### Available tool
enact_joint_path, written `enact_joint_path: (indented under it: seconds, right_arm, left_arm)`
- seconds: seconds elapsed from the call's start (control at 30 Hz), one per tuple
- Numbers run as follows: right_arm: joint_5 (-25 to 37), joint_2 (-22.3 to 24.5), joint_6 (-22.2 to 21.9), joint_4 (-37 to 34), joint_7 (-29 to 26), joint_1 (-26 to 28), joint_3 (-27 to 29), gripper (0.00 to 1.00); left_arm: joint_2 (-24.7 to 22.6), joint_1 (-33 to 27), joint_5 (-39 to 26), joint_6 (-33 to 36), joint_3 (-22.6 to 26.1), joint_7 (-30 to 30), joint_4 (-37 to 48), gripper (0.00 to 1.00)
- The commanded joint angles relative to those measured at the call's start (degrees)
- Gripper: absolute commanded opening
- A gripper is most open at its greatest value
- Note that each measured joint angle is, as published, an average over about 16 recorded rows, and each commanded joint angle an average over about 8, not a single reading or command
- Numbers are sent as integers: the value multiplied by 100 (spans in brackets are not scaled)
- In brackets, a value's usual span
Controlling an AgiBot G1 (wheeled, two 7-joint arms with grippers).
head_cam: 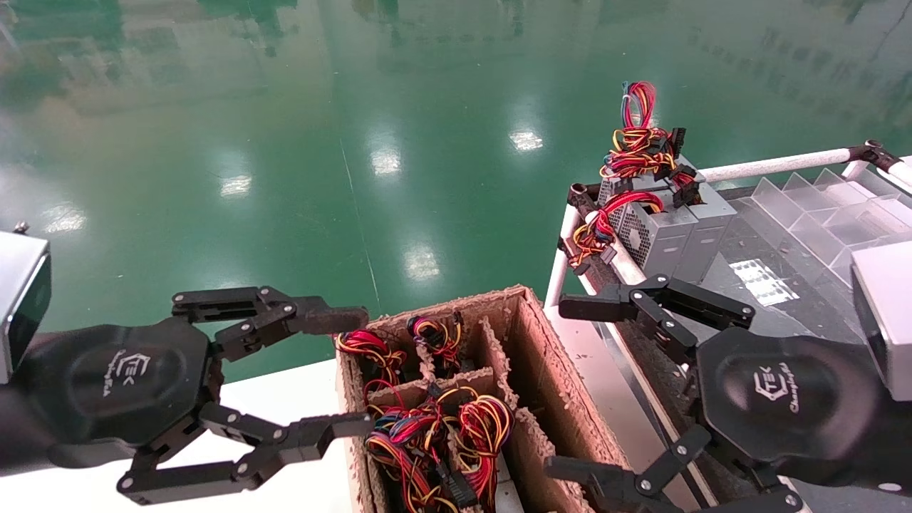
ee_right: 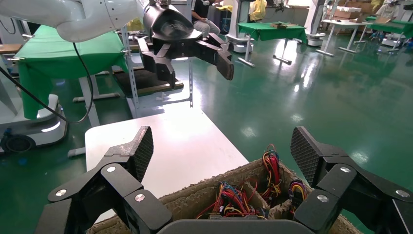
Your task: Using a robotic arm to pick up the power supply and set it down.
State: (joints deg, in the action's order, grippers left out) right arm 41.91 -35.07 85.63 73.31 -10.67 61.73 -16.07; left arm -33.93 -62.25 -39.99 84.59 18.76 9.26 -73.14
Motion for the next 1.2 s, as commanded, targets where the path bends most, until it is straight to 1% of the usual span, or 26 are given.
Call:
enact_joint_path:
  seconds: [0.03,0.77,0.8,1.03,1.07,1.2]
  right_arm:
    - [0,0,0,0,0,0,0,100]
    - [-1,1,1,3,-1,-2,1,100]
    - [-1,1,1,3,-1,-2,1,100]
    - [49,21,-46,-60,-46,-11,-20,100]
    - [69,30,-61,-81,-59,-10,-27,100]
    - [214,59,-145,-206,-135,15,-81,100]
  left_arm:
    - [0,0,0,0,0,0,0,0]
    - [0,0,0,0,0,0,0,0]
    - [0,0,0,0,0,0,0,3]
    - [0,-1,0,1,1,-1,1,91]
    - [0,-1,0,1,1,-1,2,100]
    - [0,-2,1,1,2,-1,3,100]
